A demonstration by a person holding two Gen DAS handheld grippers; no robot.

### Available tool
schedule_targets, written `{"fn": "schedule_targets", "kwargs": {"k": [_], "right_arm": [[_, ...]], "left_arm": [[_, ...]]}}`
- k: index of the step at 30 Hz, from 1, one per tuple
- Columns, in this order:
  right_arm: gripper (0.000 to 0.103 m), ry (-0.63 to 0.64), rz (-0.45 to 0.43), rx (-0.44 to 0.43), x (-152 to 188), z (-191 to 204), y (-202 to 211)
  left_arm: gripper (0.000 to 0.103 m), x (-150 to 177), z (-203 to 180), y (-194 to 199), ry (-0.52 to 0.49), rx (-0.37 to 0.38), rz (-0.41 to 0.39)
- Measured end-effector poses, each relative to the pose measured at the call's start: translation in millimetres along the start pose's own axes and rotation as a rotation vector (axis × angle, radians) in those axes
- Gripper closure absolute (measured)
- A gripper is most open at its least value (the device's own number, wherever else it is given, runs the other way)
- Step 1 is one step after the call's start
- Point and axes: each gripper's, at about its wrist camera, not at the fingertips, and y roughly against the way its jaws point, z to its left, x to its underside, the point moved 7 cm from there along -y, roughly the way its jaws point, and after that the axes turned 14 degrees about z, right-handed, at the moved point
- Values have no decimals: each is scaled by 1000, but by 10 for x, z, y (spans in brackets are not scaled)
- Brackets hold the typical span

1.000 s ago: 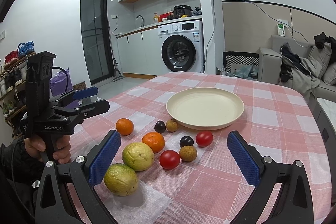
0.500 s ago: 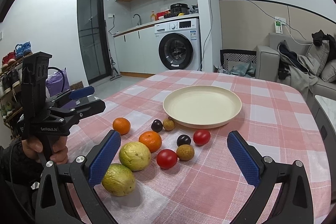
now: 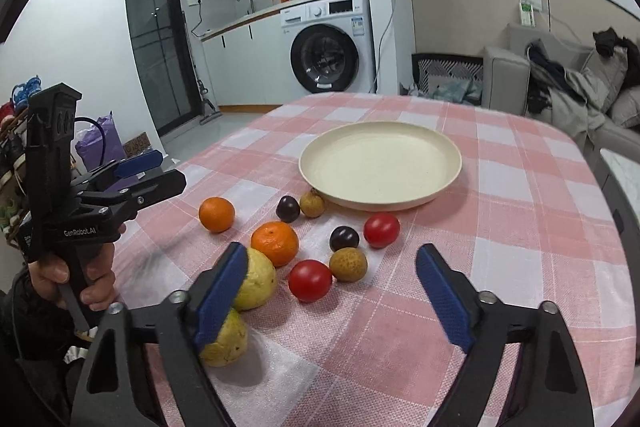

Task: Organize fruits
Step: 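Grasp a mandarin orange with the left tool while the right tool grasps a red tomato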

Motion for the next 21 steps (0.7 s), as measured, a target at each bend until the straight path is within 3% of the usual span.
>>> {"fn": "schedule_targets", "kwargs": {"k": [7, 11, 16, 21], "right_arm": [[34, -36, 154, -16, 107, -57, -278], [35, -18, 204, -37, 154, -5, -415], [51, -10, 236, -39, 156, 46, -525], [53, -4, 251, -49, 156, 67, -574]], "left_arm": [[1, 62, 54, -232, -26, -85, 108], [1, 89, 84, -331, -7, -65, 158], [1, 122, 161, -485, 22, -82, 219], [1, 171, 168, -613, 23, -56, 274]]}}
